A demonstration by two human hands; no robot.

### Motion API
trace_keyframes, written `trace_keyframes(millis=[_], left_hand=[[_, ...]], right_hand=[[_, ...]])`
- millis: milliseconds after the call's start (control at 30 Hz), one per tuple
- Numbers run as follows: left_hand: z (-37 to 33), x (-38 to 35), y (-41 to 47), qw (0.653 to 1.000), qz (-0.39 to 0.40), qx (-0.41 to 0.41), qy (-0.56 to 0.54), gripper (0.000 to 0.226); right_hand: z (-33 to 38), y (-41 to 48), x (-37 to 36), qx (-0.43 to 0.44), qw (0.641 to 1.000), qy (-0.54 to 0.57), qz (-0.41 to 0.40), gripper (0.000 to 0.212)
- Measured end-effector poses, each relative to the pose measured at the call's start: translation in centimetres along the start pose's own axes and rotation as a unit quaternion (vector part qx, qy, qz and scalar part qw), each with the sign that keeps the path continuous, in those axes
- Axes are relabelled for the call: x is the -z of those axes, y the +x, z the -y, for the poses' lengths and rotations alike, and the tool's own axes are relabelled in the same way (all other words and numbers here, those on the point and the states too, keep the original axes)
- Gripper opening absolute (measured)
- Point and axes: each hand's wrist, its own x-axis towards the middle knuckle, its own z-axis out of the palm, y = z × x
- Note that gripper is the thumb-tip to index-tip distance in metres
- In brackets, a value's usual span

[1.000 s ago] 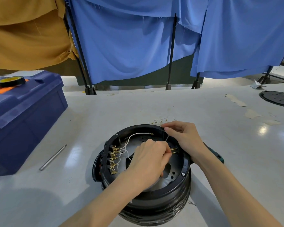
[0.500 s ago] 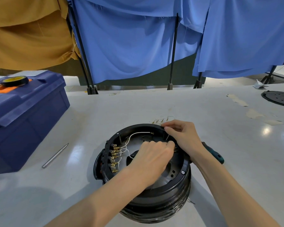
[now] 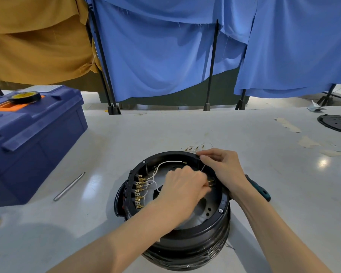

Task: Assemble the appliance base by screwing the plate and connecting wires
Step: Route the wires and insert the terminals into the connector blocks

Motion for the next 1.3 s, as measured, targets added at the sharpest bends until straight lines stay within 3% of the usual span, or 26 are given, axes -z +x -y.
trace_keyframes(millis=[233, 433, 567, 667, 833, 967, 1300], left_hand=[[0.7, 0.2, -1.2, 0.995, -0.007, 0.093, -0.033, 0.037], [1.3, 0.7, -2.4, 0.996, -0.056, 0.072, -0.027, 0.039], [2.7, -0.2, -2.4, 0.995, -0.079, 0.05, -0.029, 0.072], [3.5, -0.9, -2.0, 0.997, -0.032, 0.032, -0.06, 0.094], [3.7, -1.2, -1.8, 0.991, 0.005, 0.02, -0.132, 0.073], [3.6, -1.0, -2.0, 0.984, -0.004, 0.045, -0.171, 0.054], [3.9, -1.2, -2.1, 0.985, 0.059, 0.058, -0.151, 0.073]], right_hand=[[0.1, -0.1, 0.2, -0.008, 1.0, 0.015, 0.007, 0.014], [2.6, -0.7, 2.4, 0.035, 0.992, -0.076, 0.096, 0.002], [5.1, -2.5, 3.9, 0.08, 0.955, -0.195, 0.21, 0.011], [5.1, -3.7, 3.3, 0.114, 0.911, -0.333, 0.217, 0.013], [4.6, -4.0, 1.8, 0.167, 0.839, -0.48, 0.194, 0.007], [4.6, -4.2, 1.2, 0.186, 0.814, -0.52, 0.182, 0.015], [4.6, -4.9, 0.2, 0.243, 0.73, -0.621, 0.15, 0.012]])
